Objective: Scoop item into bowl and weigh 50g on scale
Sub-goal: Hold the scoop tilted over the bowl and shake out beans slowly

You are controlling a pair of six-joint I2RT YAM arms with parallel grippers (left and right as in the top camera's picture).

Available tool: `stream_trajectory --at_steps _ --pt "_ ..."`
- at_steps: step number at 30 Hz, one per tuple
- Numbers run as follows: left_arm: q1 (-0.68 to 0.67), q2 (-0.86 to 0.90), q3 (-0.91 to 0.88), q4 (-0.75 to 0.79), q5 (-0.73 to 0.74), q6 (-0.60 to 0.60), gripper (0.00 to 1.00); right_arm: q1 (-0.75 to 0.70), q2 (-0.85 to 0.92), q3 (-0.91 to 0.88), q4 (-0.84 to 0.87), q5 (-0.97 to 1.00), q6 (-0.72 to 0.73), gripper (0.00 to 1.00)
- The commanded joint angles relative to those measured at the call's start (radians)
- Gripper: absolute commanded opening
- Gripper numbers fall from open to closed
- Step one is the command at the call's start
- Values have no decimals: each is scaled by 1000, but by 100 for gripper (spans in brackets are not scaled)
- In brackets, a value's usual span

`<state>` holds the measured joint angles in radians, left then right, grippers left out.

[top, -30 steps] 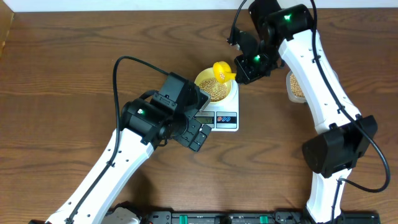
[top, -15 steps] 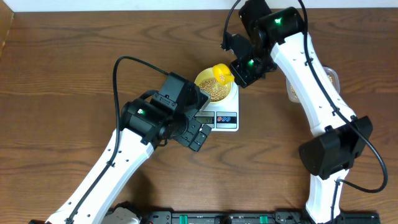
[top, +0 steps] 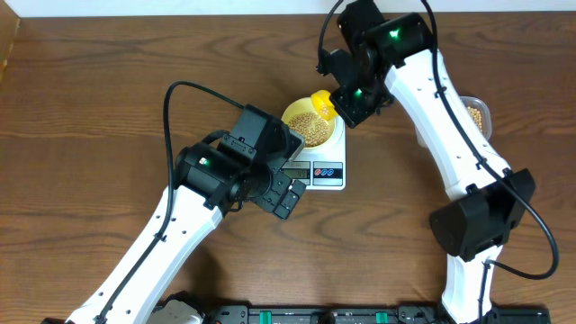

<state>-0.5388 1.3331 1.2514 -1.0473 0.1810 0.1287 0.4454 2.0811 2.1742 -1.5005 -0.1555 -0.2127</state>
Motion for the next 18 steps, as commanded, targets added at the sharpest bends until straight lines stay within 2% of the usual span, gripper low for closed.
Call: stream_trajectory --at_steps 1,18 --pt "-1 -8 13 -2 -3 2 98 19 8 21 8 19 -14 1" --pt "-1 -8 13 -2 -3 2 98 35 8 21 12 23 -20 1"
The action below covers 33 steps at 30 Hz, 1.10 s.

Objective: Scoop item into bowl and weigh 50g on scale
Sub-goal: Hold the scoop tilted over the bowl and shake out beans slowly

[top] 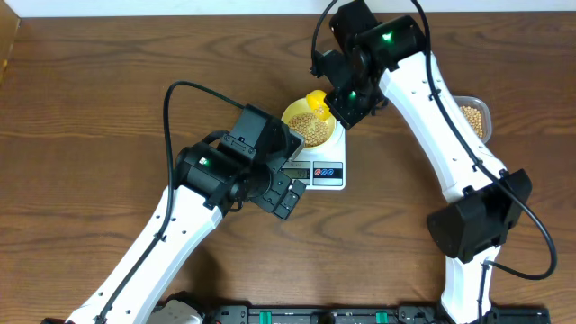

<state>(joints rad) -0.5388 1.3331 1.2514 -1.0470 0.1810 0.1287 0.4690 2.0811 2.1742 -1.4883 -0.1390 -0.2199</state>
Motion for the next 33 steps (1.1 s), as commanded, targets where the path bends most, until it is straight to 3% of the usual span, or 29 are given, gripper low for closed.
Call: stream_trajectory --at_steps 1,33 --pt "-1 -8 13 -2 -3 2 98 12 8 21 0 6 -13 1" --pt "-1 -8 13 -3 -3 2 98 17 8 21 -6 -18 5 1"
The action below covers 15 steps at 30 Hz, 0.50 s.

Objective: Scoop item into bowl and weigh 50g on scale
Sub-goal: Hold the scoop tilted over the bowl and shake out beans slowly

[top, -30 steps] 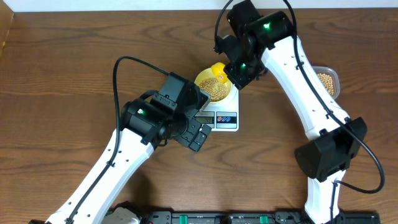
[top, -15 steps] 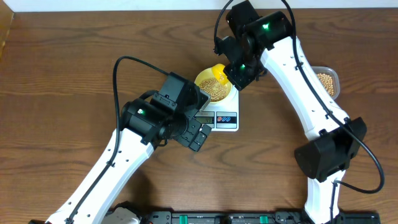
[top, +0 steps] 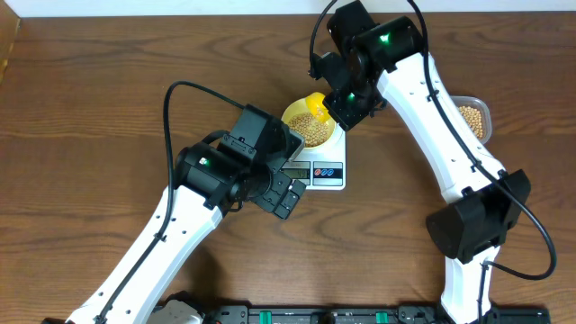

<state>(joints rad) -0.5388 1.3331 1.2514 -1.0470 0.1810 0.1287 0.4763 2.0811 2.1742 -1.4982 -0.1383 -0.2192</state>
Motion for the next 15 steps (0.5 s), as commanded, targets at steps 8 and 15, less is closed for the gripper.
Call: stream_trajectory --at_steps 8,15 --pt "-1 -8 13 -2 -3 2 98 10 8 20 10 -34 17 1" --pt "-1 -8 13 -2 -3 2 98 10 8 21 14 -45 21 1"
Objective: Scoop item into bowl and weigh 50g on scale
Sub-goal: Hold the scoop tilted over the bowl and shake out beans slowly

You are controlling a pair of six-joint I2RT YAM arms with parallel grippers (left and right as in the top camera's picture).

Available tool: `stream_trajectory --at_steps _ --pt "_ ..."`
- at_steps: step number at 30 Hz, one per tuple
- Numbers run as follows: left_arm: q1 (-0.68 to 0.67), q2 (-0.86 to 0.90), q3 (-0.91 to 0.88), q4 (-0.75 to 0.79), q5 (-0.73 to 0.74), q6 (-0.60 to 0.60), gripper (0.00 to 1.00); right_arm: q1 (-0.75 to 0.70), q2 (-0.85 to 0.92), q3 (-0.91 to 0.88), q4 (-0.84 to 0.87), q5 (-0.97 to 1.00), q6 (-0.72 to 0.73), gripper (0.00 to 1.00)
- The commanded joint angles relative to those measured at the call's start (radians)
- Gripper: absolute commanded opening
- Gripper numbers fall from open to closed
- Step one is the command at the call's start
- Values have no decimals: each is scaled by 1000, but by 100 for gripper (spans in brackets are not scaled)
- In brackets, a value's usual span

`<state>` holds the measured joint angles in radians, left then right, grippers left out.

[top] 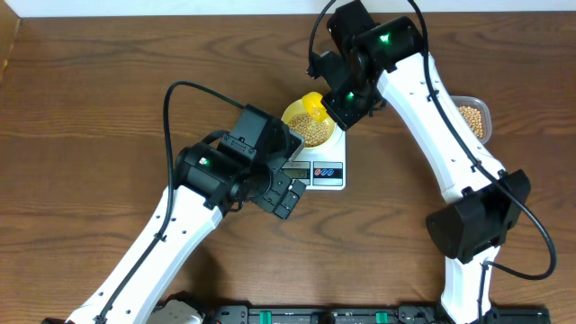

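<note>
A white scale [326, 171] sits mid-table with a yellow bowl [310, 129] of tan grains on its platform. My right gripper [337, 101] is shut on a yellow scoop [314, 101], which is tilted over the bowl's far right rim. Its fingers are hidden under the wrist. My left gripper [286, 195] hovers at the scale's front left corner and holds nothing. From above, the gap between its dark fingers is unclear. My left arm covers part of the scale's display.
A clear container [473, 117] of the same grains stands at the right, partly behind my right arm. The brown wooden table [90, 135] stretches to the left. A dark rail runs along the front edge.
At first my right gripper held the scoop over the bowl's right rim. It then stood a little further left and back, with the scoop over the far rim, and it has stayed there. My left arm has not moved.
</note>
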<state>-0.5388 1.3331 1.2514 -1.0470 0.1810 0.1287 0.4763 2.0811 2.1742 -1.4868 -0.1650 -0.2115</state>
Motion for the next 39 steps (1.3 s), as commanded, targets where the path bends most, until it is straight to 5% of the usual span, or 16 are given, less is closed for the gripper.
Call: stream_trajectory --at_steps 1,39 --pt "-1 -8 13 -2 -3 2 98 10 8 21 3 -18 13 1" --pt "-1 -8 13 -2 -3 2 98 18 8 20 -30 25 5 1"
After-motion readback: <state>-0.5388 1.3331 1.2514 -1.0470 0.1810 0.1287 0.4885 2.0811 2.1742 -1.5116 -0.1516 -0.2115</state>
